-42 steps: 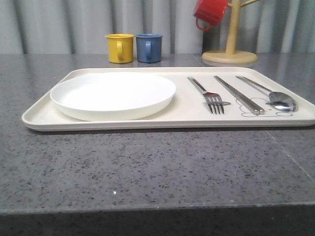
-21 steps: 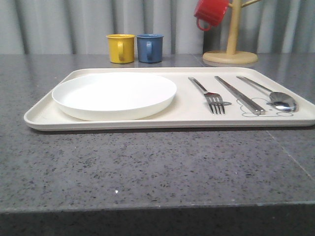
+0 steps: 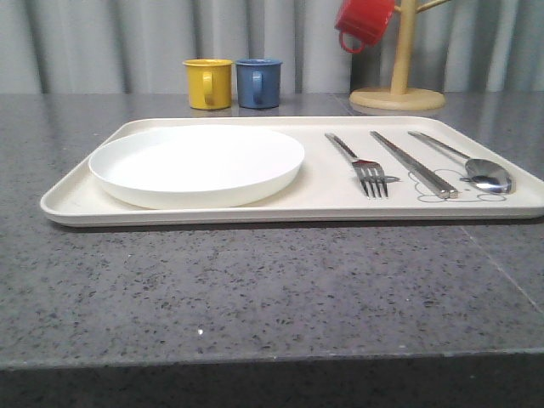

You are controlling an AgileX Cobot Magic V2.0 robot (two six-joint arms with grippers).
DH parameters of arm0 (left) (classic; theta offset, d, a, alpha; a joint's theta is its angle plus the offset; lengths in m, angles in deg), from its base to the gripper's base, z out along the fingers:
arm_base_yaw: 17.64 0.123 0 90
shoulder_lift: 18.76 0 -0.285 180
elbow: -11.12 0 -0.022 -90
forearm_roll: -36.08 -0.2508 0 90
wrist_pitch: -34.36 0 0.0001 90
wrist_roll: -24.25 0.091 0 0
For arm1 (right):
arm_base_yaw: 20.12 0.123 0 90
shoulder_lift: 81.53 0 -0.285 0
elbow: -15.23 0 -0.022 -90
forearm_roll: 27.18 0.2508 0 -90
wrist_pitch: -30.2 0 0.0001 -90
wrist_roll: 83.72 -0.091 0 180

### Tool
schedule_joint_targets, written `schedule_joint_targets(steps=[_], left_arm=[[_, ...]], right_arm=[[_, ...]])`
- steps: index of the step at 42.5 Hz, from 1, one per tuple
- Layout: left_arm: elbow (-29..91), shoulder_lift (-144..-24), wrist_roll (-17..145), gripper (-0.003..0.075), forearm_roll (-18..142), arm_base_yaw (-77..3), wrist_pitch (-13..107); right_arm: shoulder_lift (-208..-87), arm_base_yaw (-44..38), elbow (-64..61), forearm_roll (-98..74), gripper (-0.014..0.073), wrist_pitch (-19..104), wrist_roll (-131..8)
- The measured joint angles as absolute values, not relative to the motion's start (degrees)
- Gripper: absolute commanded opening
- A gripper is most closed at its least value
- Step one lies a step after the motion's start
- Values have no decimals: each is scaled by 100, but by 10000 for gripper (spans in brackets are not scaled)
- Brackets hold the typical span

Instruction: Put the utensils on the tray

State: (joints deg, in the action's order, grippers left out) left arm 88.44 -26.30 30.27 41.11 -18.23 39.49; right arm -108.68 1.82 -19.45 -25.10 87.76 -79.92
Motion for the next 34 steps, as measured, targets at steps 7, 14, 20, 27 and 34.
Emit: schedule_joint_targets(steps=[7,14,20,27,34], left_arm=[[8844,-2630,3027,-20,4111,-1823,3949],[8844,-2630,3027,-20,4119,-1823,3949],[8844,-2630,3027,-20,4119,-1823,3949],[8844,-2630,3027,-20,4119,-1823,3949],[8844,-2630,3027,-20,4119,-1823,3949]], right_arm=[[-10868,182,-1945,-2510,-67,8776,-7992],[-10672,138,-2114,-2510,-67,8635,-7992],[-10287,-308,-2820,-2510,-67,7618,-7992],[-9696,-994,-4077,-2314,-67,5960,-7992],[-9139,-1449,-5333,-2162,-67,4674,-7992]])
